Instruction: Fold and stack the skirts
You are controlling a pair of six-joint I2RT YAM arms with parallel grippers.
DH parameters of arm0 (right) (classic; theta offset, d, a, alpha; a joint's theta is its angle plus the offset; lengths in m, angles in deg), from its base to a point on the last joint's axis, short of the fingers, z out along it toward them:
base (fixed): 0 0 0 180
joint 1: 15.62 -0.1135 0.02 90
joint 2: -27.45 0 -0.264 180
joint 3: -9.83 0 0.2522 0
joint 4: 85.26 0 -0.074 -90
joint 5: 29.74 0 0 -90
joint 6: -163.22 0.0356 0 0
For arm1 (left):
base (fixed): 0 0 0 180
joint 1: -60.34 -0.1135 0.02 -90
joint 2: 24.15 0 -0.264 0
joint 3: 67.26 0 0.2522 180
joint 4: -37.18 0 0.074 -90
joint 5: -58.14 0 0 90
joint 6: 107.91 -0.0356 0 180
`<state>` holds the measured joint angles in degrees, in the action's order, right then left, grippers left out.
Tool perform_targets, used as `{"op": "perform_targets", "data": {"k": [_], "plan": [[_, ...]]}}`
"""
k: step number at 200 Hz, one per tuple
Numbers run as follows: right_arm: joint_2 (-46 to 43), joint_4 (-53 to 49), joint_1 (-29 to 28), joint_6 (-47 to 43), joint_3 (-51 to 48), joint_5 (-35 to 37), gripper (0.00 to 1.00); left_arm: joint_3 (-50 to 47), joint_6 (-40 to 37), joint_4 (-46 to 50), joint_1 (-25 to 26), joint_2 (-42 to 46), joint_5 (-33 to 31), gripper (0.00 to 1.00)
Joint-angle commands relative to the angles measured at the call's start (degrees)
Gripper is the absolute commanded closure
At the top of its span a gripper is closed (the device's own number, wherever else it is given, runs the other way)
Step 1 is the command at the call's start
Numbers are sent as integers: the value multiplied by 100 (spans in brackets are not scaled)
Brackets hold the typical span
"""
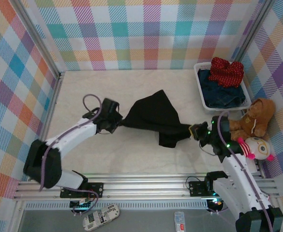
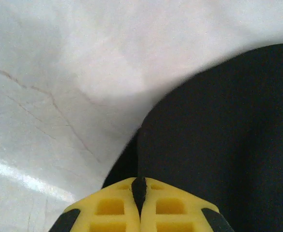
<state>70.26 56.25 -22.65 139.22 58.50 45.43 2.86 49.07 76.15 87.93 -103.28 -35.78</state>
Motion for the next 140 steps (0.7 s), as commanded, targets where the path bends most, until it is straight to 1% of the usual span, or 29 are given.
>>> {"op": "perform_targets", "data": {"k": [1,27,39,55,73,81,108,140], "plan": [[179,-23,19,-1197,1382,389,100,949,-1039,1024,-151,782,-1305,100],[776,-225,24,-2040,2957,337,100,2237,-2226,1392,-217,1080,-1708,100],[1044,-225,25,-2250,3546,299,100,2705,-2714,1357,-235,1169,-1775,100],[1381,-134,26,-2403,4084,227,100,3223,-3159,1296,-247,1229,-1846,100],[1665,428,26,-2452,4234,120,100,3481,-3412,1163,-331,1158,-1960,100],[1793,723,26,-2412,4217,127,100,3542,-3434,1119,-433,1053,-1913,100],[2327,1449,26,-2312,4277,51,100,3968,-3443,1126,-935,436,-1325,100],[3012,1439,26,-2329,4803,-173,100,4662,-3570,1094,-1264,-176,-819,100]]}}
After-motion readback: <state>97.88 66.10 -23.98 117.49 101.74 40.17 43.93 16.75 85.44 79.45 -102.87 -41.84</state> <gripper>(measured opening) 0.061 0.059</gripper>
